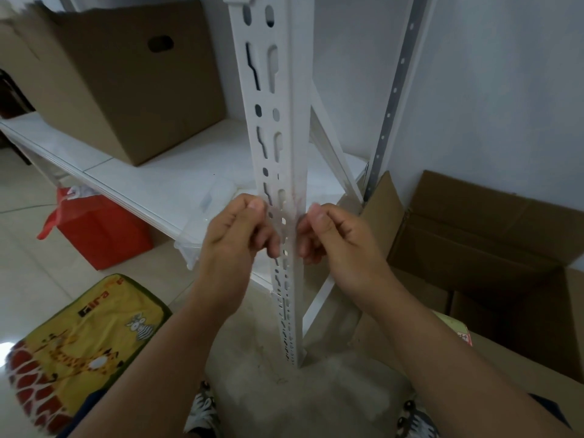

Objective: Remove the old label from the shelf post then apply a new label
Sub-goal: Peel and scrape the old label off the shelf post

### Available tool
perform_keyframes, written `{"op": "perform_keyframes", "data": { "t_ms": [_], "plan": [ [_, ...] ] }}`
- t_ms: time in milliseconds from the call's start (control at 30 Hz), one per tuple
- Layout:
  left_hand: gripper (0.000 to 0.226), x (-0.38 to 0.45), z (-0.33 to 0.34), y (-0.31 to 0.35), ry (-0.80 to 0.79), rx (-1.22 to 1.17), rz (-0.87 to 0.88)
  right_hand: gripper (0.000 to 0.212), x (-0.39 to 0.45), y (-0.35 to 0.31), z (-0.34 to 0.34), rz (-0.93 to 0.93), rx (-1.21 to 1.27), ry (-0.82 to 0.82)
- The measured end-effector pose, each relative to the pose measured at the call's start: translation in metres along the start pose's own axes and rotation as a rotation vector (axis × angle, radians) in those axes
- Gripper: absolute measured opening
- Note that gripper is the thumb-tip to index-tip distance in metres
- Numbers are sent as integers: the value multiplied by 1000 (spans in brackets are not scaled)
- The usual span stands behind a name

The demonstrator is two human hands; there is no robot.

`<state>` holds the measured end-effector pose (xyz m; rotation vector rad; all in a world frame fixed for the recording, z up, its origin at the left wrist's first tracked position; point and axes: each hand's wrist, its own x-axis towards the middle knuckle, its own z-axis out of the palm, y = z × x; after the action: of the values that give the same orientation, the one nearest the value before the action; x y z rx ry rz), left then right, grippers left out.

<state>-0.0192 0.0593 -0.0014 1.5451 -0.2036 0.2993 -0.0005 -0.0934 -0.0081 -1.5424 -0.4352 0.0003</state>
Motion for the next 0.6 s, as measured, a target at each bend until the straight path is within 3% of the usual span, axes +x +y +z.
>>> {"op": "perform_keyframes", "data": {
  "t_ms": [133, 200, 267, 333, 400, 433, 467, 533, 600],
  "plan": [
    [51, 14, -14, -7, 287, 171, -85, 35, 2, 8, 4, 26, -131, 121],
    [56, 23, -18, -15, 343, 332, -103, 26, 3, 11, 9, -96, -300, 243],
    [57, 34, -22, -25, 363, 478, -143, 45, 1, 12, 15, -306, -471, 324],
    [47, 47, -25, -40, 354, 604, -178, 60, -4, 17, 22, -482, -624, 269],
    [13, 53, -26, -49, 330, 580, -180, 68, -8, 24, 28, -512, -772, 190],
    [10, 53, -23, -49, 300, 557, -190, 70, -8, 28, 29, -494, -820, 177],
    [17, 56, -23, -56, 283, 539, -179, 71, -9, 32, 29, -482, -846, 174],
    [9, 55, -18, -54, 308, 532, -170, 72, -10, 36, 28, -491, -871, 166],
    [42, 51, -11, -44, 377, 497, -156, 71, -11, 37, 26, -516, -901, 154]
  ]
}}
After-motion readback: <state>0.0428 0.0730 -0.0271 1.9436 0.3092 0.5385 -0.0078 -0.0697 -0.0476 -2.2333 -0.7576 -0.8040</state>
